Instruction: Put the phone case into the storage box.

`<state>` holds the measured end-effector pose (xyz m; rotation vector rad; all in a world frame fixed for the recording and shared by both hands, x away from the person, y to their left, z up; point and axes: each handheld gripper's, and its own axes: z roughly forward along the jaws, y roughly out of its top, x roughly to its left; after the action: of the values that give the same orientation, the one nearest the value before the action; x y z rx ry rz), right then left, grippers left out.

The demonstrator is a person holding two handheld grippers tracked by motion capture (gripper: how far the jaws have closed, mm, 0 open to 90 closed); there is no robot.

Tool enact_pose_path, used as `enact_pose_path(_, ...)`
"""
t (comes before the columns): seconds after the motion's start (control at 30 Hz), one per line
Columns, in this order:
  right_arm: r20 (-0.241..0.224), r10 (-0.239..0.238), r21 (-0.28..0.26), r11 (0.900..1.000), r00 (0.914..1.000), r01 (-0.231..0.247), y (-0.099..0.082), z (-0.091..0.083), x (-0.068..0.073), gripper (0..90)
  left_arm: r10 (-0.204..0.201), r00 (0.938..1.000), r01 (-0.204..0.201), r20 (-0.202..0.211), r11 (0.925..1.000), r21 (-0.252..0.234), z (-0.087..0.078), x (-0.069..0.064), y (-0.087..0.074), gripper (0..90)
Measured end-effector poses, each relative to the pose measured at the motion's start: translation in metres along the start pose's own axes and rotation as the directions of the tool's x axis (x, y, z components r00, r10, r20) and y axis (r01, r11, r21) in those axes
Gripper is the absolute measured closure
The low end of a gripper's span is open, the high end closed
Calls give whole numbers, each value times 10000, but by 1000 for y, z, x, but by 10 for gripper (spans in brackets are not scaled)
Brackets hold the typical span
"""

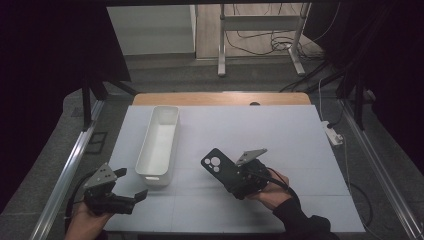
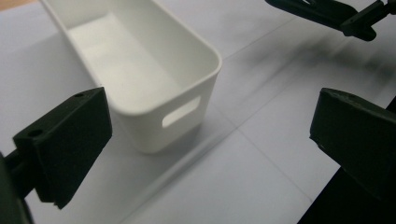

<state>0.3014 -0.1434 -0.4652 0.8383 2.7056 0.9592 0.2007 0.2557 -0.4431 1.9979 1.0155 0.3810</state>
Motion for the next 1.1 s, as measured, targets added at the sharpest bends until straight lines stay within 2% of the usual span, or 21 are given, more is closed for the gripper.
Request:
enact_pose_path(0.23,-106,138,-409,9991,9998,-142,-2,-11,-2,149,449,9975,-442,537,9989,-151,9,-2,16,0)
enact_pose_path(0.43,-224,197,-754,9969,9996,-214,-4,-21,-3,149,856,9895,-820,1166,9960,-354,21,-6,33,0)
enact_pose_path(0.53,-337,212,-883,9958,9992,-241,-6,-25,-3,149,1163,9820,-1112,1490,9929,-421,29,-9,41,0)
enact_pose_path(0.6,-326,209,-918,9955,9993,-238,-7,-27,-3,149,1263,9799,-1211,1542,9917,-427,31,-11,44,0)
enact_pose_path(0.73,-406,178,-1115,9935,9990,-222,-10,-33,-4,149,1654,9711,-1603,1723,9861,-434,42,-14,53,0)
enact_pose_path(1.1,-558,159,-1459,9890,9983,-239,-16,-43,-4,149,2132,9502,-2057,2273,9770,-566,61,-21,69,0)
